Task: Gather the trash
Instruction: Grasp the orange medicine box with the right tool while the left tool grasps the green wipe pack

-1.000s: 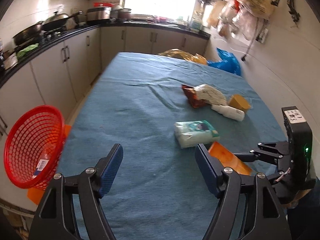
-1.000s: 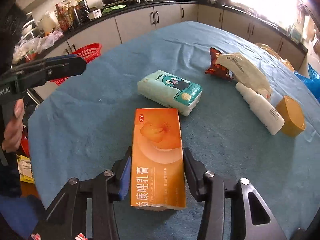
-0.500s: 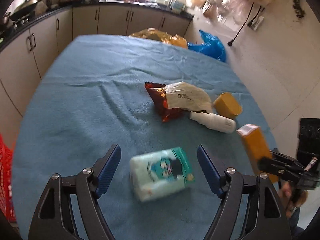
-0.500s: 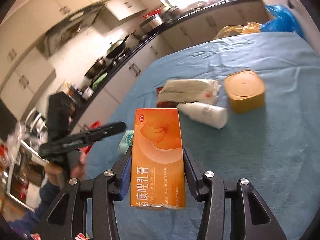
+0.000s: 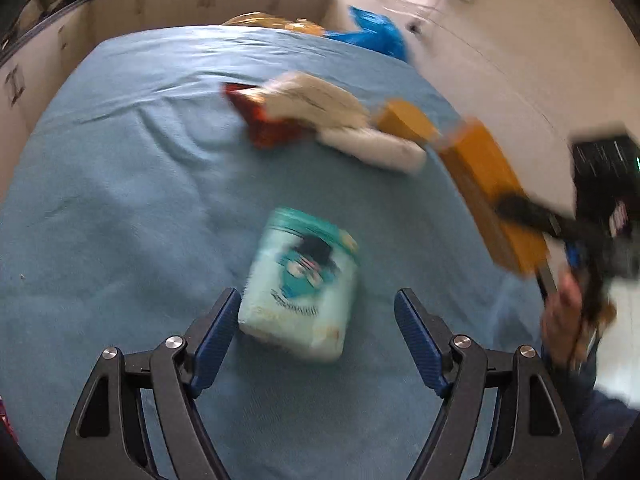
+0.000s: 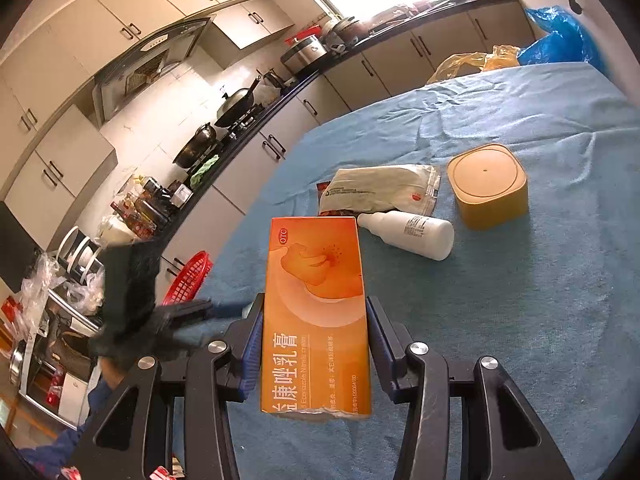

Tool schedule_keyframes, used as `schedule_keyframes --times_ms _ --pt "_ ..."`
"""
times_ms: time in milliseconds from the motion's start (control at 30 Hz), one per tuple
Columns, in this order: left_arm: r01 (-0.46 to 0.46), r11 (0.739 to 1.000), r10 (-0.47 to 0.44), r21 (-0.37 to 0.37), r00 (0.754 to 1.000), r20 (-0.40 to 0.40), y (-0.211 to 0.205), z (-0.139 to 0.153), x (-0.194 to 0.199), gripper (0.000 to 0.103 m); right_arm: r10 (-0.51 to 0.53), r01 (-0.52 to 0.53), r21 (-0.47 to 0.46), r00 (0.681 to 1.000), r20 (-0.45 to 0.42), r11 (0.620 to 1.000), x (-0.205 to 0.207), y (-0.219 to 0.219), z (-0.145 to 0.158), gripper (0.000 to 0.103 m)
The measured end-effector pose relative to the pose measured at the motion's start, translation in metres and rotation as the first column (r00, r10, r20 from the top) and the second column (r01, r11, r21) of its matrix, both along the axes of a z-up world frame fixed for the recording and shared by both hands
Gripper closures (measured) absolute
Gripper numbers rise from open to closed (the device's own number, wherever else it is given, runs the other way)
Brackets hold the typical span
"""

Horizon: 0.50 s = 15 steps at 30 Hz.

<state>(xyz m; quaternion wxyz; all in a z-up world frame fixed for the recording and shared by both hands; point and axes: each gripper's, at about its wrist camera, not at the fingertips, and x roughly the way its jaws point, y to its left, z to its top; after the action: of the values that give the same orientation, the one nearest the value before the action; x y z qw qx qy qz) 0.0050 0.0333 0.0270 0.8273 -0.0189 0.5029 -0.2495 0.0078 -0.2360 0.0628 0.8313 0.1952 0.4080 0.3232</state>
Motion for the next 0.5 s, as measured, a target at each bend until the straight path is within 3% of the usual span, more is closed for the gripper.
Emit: schedule_keyframes --times_ms 67,133,233,367,400,500 --pt "-0.022 0.996 0.017 0.082 0.997 0.07 -0.011 0.001 -0.012 0.025 0.003 -0.003 -0.008 1.0 0.002 1.0 -0.001 0.001 -0.001 0.052" --pt "-0.041 0.992 0.029 0.115 0.994 0.109 -0.021 0.001 -0.014 0.025 -0.002 0.003 -0.016 1.0 0.006 1.0 -0.001 0.001 -0.002 0.052" --pt "-0.102 0.983 0.083 0.152 0.988 0.128 -0.027 -0.005 -0.006 0.025 -0.011 0.011 -0.025 1.0 0.002 1.0 0.0 -0.001 -0.004 0.052" --pt "-0.13 0.981 0.111 0.147 0.985 0.134 -0.026 -0.013 -0.003 0.026 -0.014 0.014 -0.038 1.0 0.003 0.999 0.0 0.001 -0.005 0.052" --pt "-0.134 0.98 0.114 0.146 0.984 0.138 -0.025 -0.014 -0.002 0.029 -0.012 0.012 -0.041 1.0 0.006 0.999 0.0 0.001 -0.004 0.052" --pt "-0.172 0.973 0.145 0.154 0.974 0.173 -0.018 -0.014 -0.006 0.051 -0.009 0.01 -0.063 1.0 0.019 0.998 -0.002 0.005 -0.004 0.052"
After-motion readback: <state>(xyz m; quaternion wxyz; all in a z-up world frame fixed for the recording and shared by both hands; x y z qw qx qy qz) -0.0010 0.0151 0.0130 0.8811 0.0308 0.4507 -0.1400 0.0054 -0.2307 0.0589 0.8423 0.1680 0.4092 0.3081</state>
